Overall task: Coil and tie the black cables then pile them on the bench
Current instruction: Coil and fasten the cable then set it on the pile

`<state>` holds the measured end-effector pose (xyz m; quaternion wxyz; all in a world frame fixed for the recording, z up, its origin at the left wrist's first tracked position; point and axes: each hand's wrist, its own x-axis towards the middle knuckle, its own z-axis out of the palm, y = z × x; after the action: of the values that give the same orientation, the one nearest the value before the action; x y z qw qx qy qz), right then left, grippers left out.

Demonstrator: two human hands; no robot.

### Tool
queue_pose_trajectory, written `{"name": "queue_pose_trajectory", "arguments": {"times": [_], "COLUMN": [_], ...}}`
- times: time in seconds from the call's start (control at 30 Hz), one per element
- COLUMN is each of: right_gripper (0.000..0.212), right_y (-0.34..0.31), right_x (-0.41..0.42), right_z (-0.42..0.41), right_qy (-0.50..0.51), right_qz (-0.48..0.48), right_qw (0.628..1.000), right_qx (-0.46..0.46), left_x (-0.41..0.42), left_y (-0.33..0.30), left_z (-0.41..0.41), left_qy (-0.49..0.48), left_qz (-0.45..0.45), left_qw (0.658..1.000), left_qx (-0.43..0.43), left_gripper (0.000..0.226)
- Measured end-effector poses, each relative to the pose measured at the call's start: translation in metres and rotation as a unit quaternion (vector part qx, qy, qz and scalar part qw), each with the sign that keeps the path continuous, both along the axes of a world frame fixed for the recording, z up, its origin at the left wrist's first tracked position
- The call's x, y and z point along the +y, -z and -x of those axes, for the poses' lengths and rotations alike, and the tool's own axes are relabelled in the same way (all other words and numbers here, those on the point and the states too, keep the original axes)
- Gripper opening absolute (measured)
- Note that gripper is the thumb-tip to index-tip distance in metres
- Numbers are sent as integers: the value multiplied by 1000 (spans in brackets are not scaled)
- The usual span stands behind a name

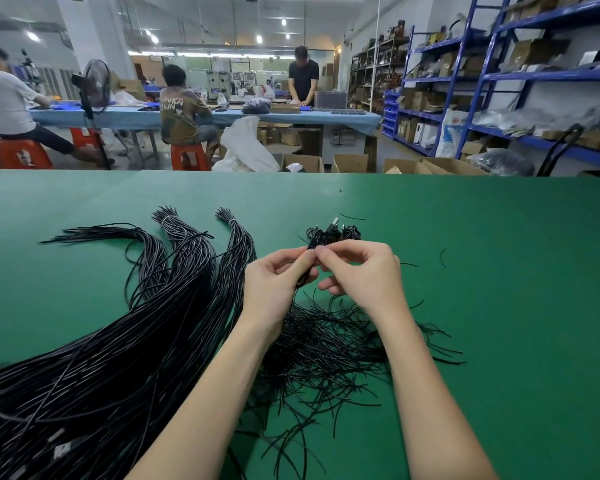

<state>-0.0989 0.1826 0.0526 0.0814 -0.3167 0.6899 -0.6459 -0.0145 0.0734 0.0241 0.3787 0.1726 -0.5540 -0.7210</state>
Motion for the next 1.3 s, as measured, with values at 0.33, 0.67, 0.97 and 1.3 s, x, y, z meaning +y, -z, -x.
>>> {"name": "queue_pose_trajectory", "arguments": {"times": [0.33, 0.67, 0.97, 1.3], "right_gripper": [8, 13, 8, 3], "right_y": [-2, -3, 2, 2], "right_x": [9, 12, 11, 11], "right_z": [6, 11, 11, 9], "right_qy": [-89, -71, -113, -101], "right_qz": [67, 0, 23, 30], "right_qw": [964, 983, 969, 982], "right_qx": [-242, -167, -216, -159], "left_x": [1, 6, 6, 1], "left_y": [-4, -1, -4, -11], "left_z": [-3, 0, 1, -5], "left_qy": [29, 13, 60, 170], "left_qz": [73, 53, -32, -120], "left_qw": [997, 999, 998, 978], "left_qx": [-6, 0, 9, -16], "left_gripper": [9, 6, 13, 36]}}
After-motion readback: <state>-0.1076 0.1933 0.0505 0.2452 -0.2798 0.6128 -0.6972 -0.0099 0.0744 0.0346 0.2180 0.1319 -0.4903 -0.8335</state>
